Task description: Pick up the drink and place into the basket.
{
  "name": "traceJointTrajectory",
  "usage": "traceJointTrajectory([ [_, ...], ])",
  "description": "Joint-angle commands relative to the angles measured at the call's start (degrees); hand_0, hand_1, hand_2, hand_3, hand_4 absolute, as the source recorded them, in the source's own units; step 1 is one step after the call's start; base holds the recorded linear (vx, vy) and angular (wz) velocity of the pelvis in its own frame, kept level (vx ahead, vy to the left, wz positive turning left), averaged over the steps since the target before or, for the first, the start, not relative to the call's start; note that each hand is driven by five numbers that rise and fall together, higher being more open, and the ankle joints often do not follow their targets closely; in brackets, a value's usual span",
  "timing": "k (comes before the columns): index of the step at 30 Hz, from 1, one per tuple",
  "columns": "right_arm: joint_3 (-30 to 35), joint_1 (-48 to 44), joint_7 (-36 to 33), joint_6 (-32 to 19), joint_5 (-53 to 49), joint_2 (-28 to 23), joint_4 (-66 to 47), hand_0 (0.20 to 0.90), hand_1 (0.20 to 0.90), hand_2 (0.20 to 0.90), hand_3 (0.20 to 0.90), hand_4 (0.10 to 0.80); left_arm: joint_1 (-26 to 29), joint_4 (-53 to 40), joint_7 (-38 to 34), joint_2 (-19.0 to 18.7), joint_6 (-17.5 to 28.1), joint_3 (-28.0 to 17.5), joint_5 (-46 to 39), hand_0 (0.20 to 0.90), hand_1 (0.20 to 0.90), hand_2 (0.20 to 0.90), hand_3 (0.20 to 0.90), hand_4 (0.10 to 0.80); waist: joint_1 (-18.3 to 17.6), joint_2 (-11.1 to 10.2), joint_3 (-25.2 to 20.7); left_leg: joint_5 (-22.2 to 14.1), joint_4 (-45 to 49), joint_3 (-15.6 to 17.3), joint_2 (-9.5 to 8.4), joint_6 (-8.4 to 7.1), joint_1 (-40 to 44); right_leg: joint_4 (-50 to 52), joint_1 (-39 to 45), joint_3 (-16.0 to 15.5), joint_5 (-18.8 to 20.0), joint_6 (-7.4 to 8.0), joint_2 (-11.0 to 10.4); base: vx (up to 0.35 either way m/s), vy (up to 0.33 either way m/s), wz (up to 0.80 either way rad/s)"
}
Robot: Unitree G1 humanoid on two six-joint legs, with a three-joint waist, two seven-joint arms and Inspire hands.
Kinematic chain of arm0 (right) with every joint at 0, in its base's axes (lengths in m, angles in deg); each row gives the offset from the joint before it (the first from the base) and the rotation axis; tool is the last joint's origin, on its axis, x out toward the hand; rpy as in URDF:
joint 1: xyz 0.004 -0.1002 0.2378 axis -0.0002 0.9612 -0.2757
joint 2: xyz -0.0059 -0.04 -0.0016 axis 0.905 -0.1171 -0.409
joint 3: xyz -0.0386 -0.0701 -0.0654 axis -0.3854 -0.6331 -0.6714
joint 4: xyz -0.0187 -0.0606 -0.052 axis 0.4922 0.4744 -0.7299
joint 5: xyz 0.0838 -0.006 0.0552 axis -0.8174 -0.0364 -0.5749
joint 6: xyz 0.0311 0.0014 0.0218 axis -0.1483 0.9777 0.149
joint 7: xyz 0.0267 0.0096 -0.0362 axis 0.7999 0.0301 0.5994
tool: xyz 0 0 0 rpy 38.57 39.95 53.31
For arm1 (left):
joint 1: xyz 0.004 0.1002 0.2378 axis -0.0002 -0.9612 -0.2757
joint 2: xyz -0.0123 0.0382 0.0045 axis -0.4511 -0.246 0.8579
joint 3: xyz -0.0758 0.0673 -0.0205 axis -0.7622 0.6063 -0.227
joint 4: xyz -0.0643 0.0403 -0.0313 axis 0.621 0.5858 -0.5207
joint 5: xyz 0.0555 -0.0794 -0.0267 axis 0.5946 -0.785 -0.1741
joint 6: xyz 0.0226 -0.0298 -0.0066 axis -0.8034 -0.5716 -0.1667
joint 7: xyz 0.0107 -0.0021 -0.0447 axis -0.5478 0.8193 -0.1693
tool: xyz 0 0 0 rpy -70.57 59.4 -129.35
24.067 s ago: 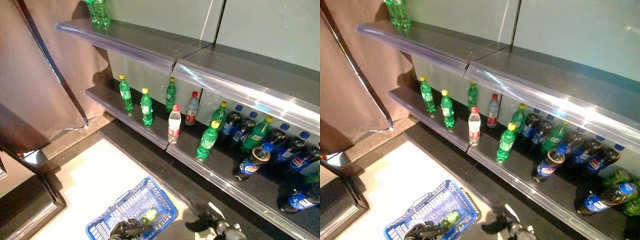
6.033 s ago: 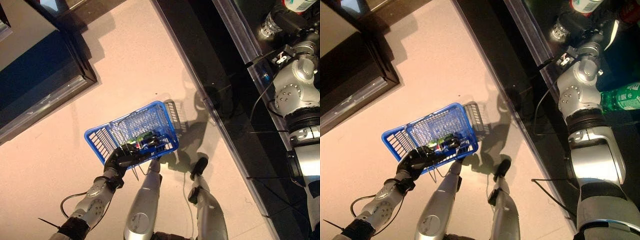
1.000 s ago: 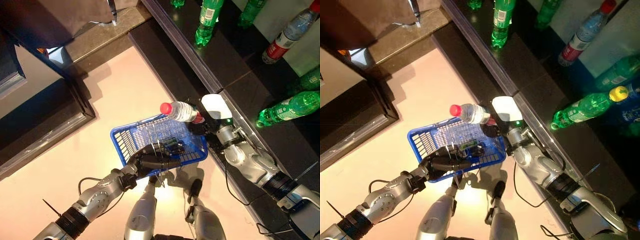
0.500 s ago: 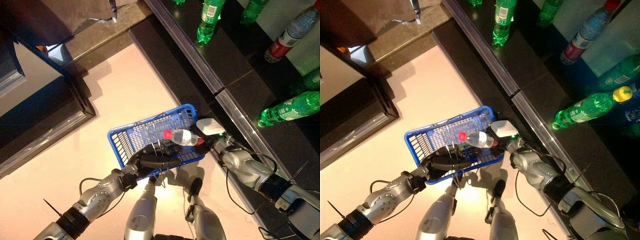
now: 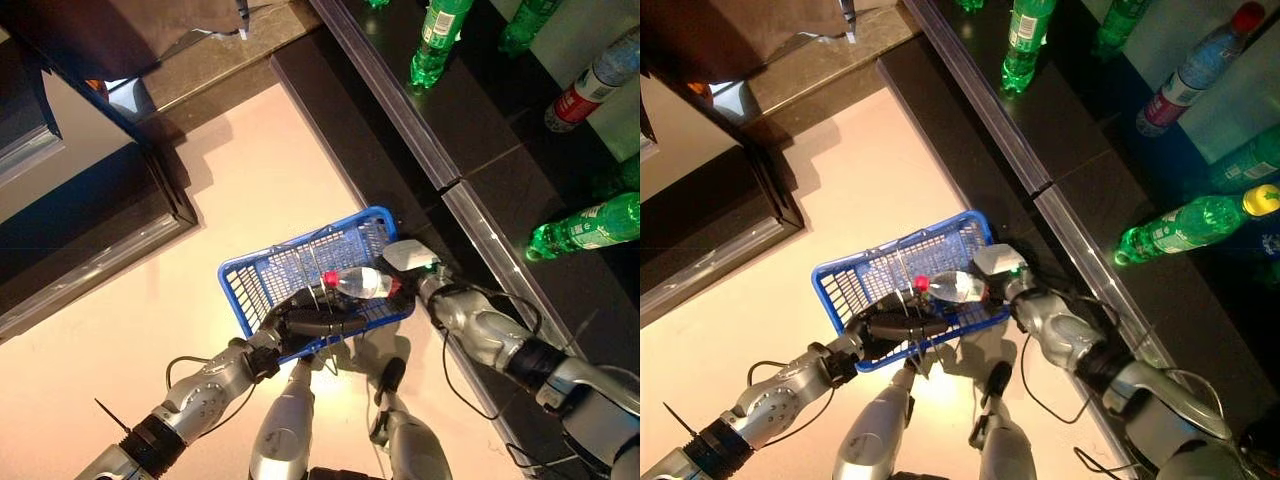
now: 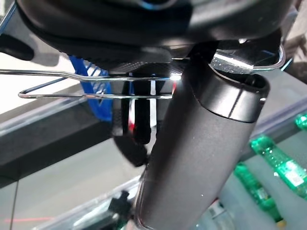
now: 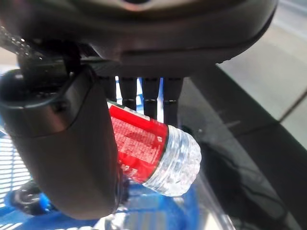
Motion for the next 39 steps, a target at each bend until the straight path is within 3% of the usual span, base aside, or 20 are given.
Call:
traceJointTrajectory([
  [1,-4.0,-13.36,0.36,-1.35,2.84,4.56,-2.79,0.3,0.3,0.3,0.2,0.1,10.95,-19.81,9.27,7.23,5.9,1.28,0.48,0.3,0.3,0.3,0.2,0.1,1.68,-1.57,-6.37,-3.42,3.2,1.57,-0.91,2.08,-0.77,7.58,-3.37,4.0,-1.71,0.73,-3.46,0.0,0.0,0.0],
  [16,-10.49,-21.81,9.83,-0.71,5.08,15.63,0.58,0.3,0.3,0.3,0.2,0.1,16.75,-16.89,7.3,12.59,3.22,5.85,-0.01,0.3,0.3,0.3,0.2,0.1,3.07,-1.15,-5.21,-3.18,4.3,0.99,-1.96,2.21,-2.97,7.92,-4.97,3.75,-1.43,0.47,-3.86,0.003,0.005,0.01],
  [24,-13.23,-22.17,16.42,-0.56,11.18,18.33,11.59,0.3,0.3,0.3,0.2,0.1,19.74,-14.41,7.36,14.42,3.57,7.7,-0.57,0.3,0.3,0.3,0.2,0.1,3.53,-0.7,-4.33,-2.98,4.58,1.39,-2.21,2.39,-4.14,7.88,-5.82,3.22,-0.94,0.71,-4.39,0.004,0.018,0.05],
  [33,-13.92,-21.44,5.49,-0.88,11.14,21.23,30.97,0.3,0.3,0.3,0.2,0.1,22.38,-8.96,9.86,17.97,5.42,9.48,-0.41,0.3,0.3,0.3,0.2,0.1,3.88,-0.29,-3.76,-2.79,4.92,1.53,-2.52,2.73,-5.57,8.2,-7.29,2.74,-0.19,0.98,-4.7,-0.002,0.007,0.0],
  [39,-12.45,-19.61,0.07,-1.58,11.59,22.06,36.55,0.3,0.3,0.3,0.2,0.1,23.35,-4.66,11.04,19.68,7.66,10.54,-0.34,0.3,0.3,0.3,0.2,0.1,3.48,-0.12,-3.62,-2.86,5.29,1.48,-2.79,3.03,-6.4,8.83,-8.58,2.8,0.08,1.13,-4.82,-0.002,0.005,0.0],
])
